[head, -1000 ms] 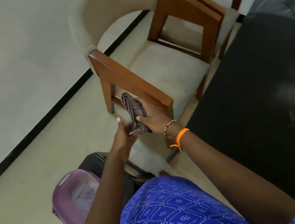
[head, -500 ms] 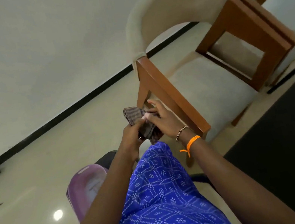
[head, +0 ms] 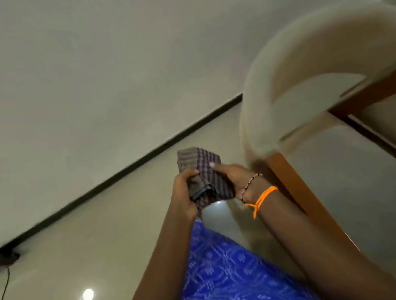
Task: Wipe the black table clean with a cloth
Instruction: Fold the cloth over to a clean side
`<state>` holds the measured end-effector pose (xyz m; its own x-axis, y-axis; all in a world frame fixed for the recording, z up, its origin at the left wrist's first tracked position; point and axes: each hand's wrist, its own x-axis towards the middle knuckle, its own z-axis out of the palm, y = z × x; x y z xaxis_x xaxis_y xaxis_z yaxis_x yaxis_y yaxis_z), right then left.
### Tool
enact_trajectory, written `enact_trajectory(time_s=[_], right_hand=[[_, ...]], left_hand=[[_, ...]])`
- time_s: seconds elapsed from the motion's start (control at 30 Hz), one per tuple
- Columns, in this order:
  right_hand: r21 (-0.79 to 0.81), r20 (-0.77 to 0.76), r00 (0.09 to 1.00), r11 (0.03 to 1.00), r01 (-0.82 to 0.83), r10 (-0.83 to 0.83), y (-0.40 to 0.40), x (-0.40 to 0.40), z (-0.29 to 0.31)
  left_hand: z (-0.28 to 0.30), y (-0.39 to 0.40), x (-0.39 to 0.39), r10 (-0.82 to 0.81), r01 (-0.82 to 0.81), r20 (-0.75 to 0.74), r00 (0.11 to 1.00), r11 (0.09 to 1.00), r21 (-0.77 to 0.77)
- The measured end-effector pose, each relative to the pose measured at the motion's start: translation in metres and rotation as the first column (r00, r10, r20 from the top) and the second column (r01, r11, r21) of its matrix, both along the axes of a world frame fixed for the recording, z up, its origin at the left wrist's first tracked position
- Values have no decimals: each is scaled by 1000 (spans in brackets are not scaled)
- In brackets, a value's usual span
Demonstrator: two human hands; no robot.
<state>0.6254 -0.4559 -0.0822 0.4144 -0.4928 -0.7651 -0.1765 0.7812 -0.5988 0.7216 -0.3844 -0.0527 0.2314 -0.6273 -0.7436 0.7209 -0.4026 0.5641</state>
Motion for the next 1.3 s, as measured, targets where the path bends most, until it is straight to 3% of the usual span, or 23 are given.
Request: enact_trajectory(time_s=[0.13, 0.23, 0.43, 0.73, 0.9, 1.0, 1.17, 1.3], right_hand=[[-117, -62, 998, 993, 12, -19, -101, 88, 4], [-309, -81, 996, 951, 6, -33, -161, 139, 19], [-477, -133, 976, 875, 87, -170, -263, 174, 32], [-365, -155, 912, 880, 304, -380, -435, 122, 34], [-367, -103, 886, 845, 389, -452, -536, 71, 37], [-383, -118, 824, 791, 477, -554, -579, 24, 45], [-422, -151, 674, 664, 618, -723, -627, -54, 49], [-448, -165, 639, 634, 630, -752, -670, -118, 46]], left_hand=[[0, -96, 92, -45, 44, 28, 999, 999, 28], [11, -158, 156, -76, 78, 116, 990, 997, -15], [29, -275, 204, -323, 329, 186, 928, 944, -2], [34, -443, 154, -587, 610, 239, 773, 792, -28], [44, -565, 118, -711, 727, 360, 604, 677, 118], [50, -644, 78, -786, 810, 392, 478, 567, 150], [53, -722, -11, -860, 886, 324, 394, 449, 114], [46, -774, -81, -897, 902, 237, 374, 411, 131]])
